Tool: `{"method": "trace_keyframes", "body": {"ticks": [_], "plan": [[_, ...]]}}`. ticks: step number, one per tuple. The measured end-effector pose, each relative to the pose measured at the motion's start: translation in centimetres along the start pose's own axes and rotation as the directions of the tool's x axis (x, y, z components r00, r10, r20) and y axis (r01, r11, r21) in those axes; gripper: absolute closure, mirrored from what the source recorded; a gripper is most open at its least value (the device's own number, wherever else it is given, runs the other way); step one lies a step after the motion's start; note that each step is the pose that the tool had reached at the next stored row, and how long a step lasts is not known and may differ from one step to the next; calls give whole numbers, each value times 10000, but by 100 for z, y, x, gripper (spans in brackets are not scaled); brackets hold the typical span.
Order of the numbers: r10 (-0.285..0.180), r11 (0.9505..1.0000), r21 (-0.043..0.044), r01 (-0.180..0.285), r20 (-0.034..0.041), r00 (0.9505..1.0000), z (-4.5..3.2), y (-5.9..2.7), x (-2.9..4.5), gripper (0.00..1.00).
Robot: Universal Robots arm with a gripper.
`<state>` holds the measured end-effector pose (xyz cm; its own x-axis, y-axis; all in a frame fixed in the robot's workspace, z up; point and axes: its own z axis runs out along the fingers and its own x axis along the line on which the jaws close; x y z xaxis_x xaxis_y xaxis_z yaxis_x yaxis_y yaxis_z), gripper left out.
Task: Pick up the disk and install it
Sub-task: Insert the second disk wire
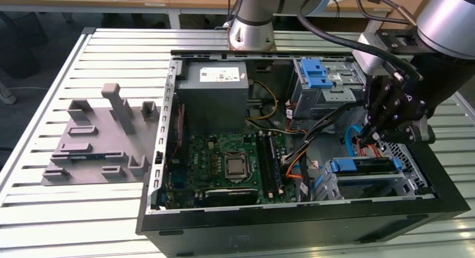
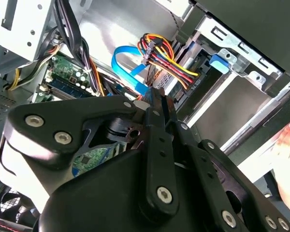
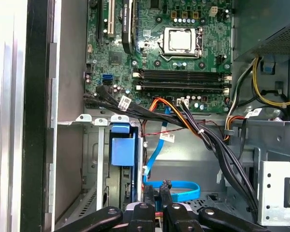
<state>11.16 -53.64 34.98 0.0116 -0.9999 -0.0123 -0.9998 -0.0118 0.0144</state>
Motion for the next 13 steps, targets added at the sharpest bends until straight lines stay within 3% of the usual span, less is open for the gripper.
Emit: {"method": "trace_keyframes", "body": {"ticks": [2, 5, 13], "plan": [[2, 10000, -1, -2, -74, 10000, 2, 0, 5, 84], [4, 10000, -4, -5, -291, 9996, 10, 0, 6, 84], [4, 10000, -3, -4, -280, 9996, 56, 0, 75, 84]]}}
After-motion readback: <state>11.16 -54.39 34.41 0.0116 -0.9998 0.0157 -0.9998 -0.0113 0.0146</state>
